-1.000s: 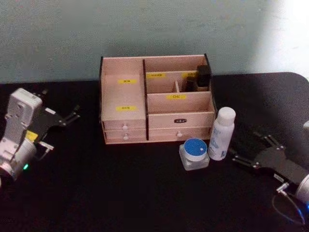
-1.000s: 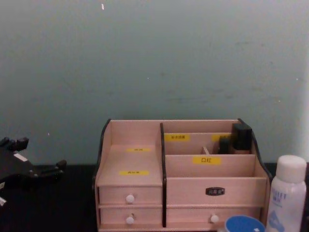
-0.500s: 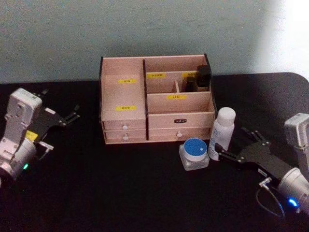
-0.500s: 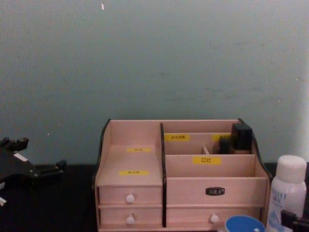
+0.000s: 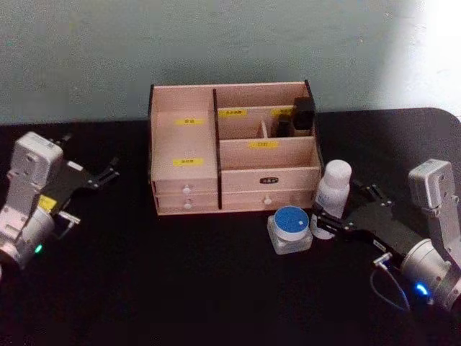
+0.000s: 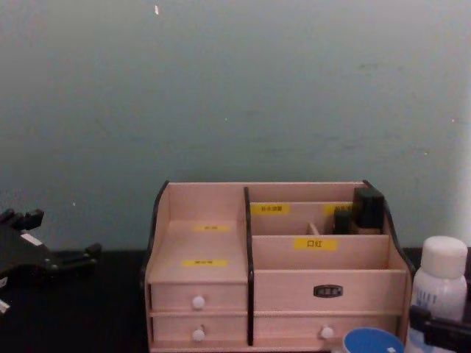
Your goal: Pick up the facial cleanser and watermelon frost from the table and place them into the tiered storage box.
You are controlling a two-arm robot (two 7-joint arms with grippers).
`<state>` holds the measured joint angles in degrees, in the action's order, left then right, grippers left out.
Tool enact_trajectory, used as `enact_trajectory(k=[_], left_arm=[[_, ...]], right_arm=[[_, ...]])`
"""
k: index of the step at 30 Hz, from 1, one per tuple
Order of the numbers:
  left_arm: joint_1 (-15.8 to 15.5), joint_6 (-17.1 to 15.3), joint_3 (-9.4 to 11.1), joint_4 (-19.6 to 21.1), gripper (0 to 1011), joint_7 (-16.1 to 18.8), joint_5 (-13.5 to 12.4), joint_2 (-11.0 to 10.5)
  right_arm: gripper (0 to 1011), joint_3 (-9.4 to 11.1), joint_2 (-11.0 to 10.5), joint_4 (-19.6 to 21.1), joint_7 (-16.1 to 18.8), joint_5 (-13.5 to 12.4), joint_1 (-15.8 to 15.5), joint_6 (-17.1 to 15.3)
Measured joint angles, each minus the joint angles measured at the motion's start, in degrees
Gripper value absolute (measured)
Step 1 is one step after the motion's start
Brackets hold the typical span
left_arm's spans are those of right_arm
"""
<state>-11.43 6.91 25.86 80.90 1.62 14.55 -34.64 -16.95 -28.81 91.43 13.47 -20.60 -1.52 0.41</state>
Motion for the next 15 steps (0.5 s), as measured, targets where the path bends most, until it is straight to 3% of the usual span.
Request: enact_trajectory(k=[15], left_arm=[[0.0,0.0,0.0,0.0,1001,0.0,0.0,0.0]], right_arm=[[1000,1.3,3.0,-1.9,1.9,0.9,1.4,-1.0]])
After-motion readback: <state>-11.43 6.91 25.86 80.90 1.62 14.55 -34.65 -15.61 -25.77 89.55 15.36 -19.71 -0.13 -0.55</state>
